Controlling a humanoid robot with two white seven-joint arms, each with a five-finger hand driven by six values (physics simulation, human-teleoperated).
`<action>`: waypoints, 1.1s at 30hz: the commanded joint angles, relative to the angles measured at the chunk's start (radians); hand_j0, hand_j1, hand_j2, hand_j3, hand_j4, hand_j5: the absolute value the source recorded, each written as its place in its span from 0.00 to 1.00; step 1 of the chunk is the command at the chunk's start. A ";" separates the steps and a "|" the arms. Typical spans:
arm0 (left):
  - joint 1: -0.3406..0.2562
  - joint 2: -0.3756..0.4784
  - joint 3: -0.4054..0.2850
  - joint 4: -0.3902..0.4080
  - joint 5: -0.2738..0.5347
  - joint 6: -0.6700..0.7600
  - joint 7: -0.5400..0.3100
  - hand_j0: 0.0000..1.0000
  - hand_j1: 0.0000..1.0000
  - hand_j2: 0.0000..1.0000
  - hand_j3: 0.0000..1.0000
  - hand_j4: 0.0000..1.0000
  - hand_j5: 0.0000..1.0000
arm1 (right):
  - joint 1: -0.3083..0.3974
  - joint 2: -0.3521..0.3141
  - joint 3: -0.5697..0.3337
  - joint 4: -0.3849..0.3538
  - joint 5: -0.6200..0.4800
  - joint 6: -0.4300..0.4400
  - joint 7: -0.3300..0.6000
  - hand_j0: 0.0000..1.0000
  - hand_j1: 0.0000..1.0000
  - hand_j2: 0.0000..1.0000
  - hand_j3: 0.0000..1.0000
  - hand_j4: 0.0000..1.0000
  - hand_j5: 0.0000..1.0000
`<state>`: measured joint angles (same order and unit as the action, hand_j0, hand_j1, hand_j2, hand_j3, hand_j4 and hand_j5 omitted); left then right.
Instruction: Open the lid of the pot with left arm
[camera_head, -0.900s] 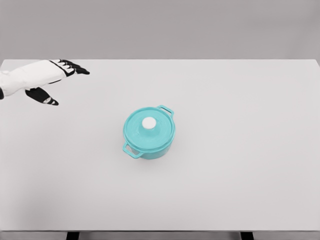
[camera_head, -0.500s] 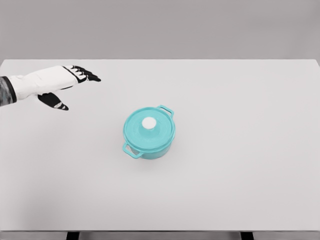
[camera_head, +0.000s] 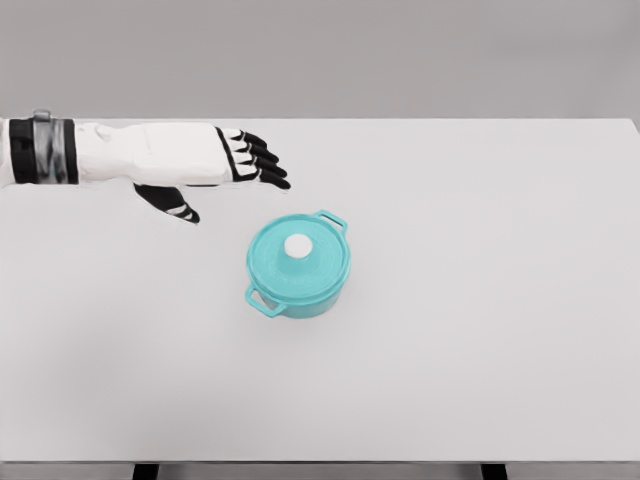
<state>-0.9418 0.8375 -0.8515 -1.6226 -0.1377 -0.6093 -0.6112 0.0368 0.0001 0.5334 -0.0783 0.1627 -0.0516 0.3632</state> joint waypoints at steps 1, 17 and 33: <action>-0.008 -0.029 -0.087 -0.026 0.013 -0.002 0.000 1.00 1.00 1.00 1.00 1.00 1.00 | 0.000 0.000 0.000 0.000 0.000 -0.001 0.000 1.00 1.00 1.00 1.00 1.00 1.00; -0.083 -0.173 -0.219 0.040 -0.115 -0.002 0.000 0.95 0.95 0.95 0.95 0.95 0.95 | 0.000 0.000 0.000 0.000 0.000 -0.001 0.000 1.00 1.00 1.00 1.00 1.00 1.00; -0.097 -0.204 -0.248 0.093 -0.166 -0.002 0.000 0.80 0.80 0.80 0.80 0.80 0.80 | 0.000 0.000 0.000 0.000 0.000 -0.001 0.000 1.00 1.00 1.00 1.00 1.00 1.00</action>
<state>-1.0385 0.6335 -1.0963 -1.5298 -0.3074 -0.6134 -0.6113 0.0368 0.0002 0.5336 -0.0783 0.1628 -0.0517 0.3632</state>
